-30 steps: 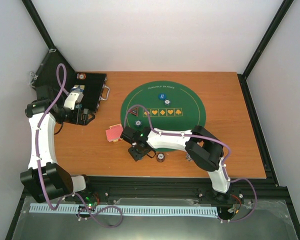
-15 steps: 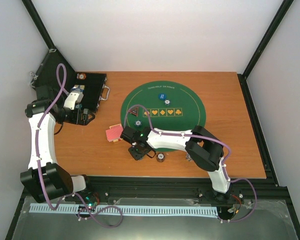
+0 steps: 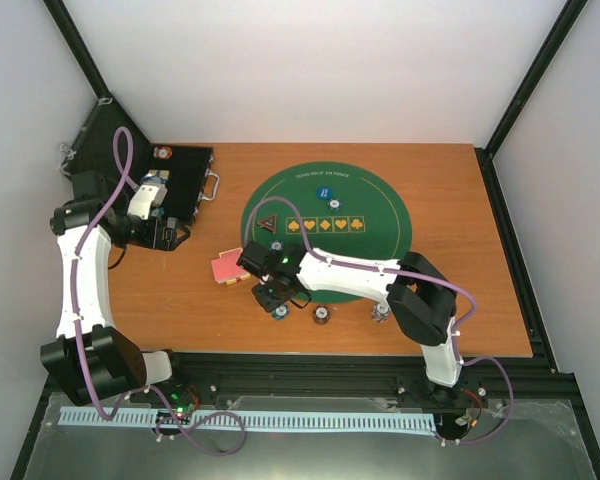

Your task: Distribute texas hold em gaming equipment

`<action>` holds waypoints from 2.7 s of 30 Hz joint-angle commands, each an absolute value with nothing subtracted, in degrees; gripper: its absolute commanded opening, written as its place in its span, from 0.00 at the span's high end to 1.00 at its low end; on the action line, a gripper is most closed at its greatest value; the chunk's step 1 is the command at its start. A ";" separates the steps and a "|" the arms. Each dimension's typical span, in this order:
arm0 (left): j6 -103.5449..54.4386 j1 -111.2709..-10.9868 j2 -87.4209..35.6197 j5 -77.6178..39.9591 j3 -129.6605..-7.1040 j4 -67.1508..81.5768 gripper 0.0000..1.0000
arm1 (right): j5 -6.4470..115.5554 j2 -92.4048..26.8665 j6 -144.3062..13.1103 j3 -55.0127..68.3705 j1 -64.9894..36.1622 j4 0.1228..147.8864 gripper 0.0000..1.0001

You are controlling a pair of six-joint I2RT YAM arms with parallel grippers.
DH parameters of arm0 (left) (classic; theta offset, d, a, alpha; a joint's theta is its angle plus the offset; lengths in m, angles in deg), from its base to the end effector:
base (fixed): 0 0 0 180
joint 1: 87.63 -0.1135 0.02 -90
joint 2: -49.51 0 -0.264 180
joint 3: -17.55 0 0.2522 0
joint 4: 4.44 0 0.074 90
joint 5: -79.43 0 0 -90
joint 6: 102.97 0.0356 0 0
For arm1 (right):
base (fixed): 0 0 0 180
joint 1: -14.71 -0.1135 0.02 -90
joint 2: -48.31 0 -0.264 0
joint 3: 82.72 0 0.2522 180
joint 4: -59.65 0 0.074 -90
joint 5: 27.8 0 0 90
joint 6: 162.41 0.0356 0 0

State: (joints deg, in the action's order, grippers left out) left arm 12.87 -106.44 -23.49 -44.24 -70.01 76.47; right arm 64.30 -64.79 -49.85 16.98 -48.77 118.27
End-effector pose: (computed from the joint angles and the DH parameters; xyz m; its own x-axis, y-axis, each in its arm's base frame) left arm 0.2226 0.0550 0.3344 -0.8056 0.1088 -0.5824 0.3259 0.9023 -0.2822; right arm 0.1810 0.3598 0.1937 -0.7333 -0.6109 -0.2984 -0.6582 0.7479 0.0862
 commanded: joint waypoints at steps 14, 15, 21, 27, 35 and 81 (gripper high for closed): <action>14.62 -106.57 -21.91 -45.77 -73.47 78.58 0.00 | 66.49 -55.02 -54.24 7.62 -32.18 118.67 0.75; 14.60 -106.53 -21.87 -45.81 -73.47 78.64 0.00 | 66.27 -54.85 -54.53 6.50 -30.74 118.13 0.76; 14.71 -106.52 -21.98 -45.74 -73.73 78.76 0.00 | 64.51 -55.21 -55.68 3.55 -25.42 115.72 0.75; 14.66 -106.52 -22.21 -45.83 -74.08 78.92 0.00 | 64.61 -56.76 -55.65 1.62 -22.99 113.97 0.75; 14.62 -106.52 -22.42 -46.32 -74.24 78.93 0.00 | 63.92 -58.39 -55.98 -1.18 -21.18 111.66 0.75; 15.01 -106.54 -22.82 -46.22 -73.10 78.31 0.00 | 67.12 -50.80 -56.09 0.35 -24.63 117.15 0.31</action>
